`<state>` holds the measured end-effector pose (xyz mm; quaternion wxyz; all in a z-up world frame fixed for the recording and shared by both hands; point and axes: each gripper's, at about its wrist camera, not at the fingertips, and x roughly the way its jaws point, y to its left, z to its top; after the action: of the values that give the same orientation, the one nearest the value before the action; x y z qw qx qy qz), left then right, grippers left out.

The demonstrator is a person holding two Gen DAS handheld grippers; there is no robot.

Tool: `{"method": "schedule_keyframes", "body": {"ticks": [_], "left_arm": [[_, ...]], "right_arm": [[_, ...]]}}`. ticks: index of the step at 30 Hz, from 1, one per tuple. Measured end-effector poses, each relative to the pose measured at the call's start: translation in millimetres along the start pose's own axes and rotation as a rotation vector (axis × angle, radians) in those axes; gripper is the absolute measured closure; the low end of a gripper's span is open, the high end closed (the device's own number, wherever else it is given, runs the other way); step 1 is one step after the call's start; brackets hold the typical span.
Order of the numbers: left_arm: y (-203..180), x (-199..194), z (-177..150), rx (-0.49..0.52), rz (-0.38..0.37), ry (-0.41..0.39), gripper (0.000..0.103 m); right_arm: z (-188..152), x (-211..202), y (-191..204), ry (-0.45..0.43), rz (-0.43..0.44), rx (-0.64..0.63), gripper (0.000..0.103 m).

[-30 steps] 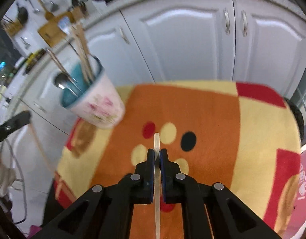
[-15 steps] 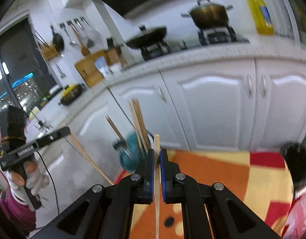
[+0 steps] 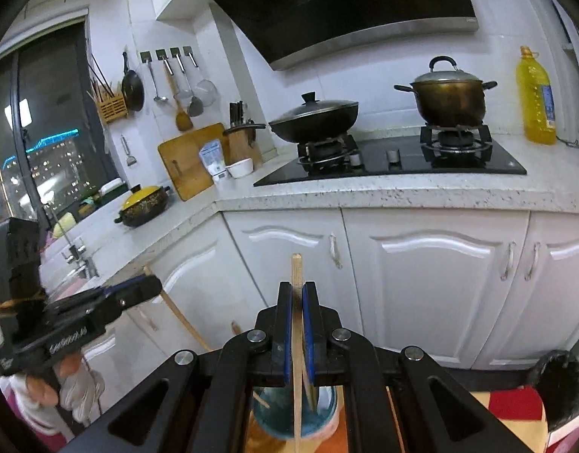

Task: Organize utensils
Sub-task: 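Carry both chopsticks over the floral cup and drop them in while opening both grippers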

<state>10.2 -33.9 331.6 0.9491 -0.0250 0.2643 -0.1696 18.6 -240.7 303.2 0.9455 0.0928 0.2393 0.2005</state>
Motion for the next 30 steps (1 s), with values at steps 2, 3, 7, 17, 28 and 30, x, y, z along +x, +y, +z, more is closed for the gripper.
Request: {"method": "schedule_keyframes", "body": {"ticks": [2,3,7,17,28,30], "left_arm": [[-1,9,0,0.008,0.014,-0.005,0.099],[-1,13,0,0.015,0.027,-0.010,0.099],[-2,31,-4,0.017,0.035,0.009,0.099],[-6,72,-25,0.027,0.031,0.101,0.099],[-4,101,-53,-0.014,0.036,0.177,0.099],[-3,101,-53,-0.025,0.038,0.179,0.099]], "right_arm": [[4,14,3,-0.001,-0.011,-0.020,0.098],[5,18,3,-0.002,-0.019,-0.026,0.098],[7,48,-2,0.004,-0.016,-0.007,0.098],[-16,96,-22,0.062,-0.028,0.017,0.098],[-52,109,-45,0.191,0.022,0.082,0.098],[-51,107,-49,0.197,0.022,0.100,0.085]]}}
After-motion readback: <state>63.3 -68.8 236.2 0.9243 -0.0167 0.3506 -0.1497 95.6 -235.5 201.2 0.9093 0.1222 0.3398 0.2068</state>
